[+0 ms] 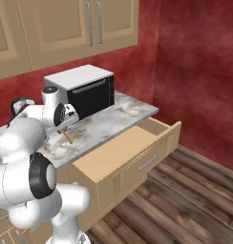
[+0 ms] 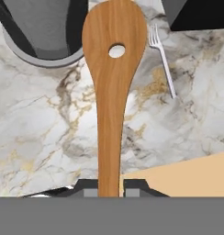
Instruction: Organize the utensils by type. Pick up the wooden spoons from the counter and place them in the open cabinet. Then pick up the metallic utensils from the counter and place them in the open drawer.
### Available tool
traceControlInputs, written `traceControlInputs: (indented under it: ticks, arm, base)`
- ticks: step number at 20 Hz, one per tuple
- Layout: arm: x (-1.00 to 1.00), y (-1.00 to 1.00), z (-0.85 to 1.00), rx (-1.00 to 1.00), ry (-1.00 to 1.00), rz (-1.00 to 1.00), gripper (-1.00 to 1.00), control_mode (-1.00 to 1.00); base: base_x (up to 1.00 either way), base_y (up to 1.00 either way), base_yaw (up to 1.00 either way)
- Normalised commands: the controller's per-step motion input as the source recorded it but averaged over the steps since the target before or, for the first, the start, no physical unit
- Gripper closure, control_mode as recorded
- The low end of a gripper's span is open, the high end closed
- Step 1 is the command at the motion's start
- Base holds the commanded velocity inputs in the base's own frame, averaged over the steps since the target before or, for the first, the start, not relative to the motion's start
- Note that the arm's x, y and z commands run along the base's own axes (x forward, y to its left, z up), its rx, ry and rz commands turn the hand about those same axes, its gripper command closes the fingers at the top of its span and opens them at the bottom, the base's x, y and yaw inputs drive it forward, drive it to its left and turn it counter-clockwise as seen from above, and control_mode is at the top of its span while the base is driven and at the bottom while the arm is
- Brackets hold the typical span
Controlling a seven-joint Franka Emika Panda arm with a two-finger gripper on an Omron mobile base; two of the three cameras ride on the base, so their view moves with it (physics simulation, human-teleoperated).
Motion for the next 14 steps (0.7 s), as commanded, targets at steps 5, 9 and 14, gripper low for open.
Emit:
traceControlInputs:
  ticks: [5, 9, 14]
  arm:
    - [-0.49, -0.35, 0.68, 0.01, 0.00, 0.00, 1.00, -1.00]
    - [-0.50, -0.34, 0.65, 0.00, 0.00, 0.00, 1.00, -1.00]
    - [-0.51, -0.28, 0.54, 0.00, 0.00, -0.05, 1.00, -1.00]
  base:
    - [0.00, 0.00, 0.00]
    - [0.00, 0.00, 0.00]
    - [0.00, 0.00, 0.00]
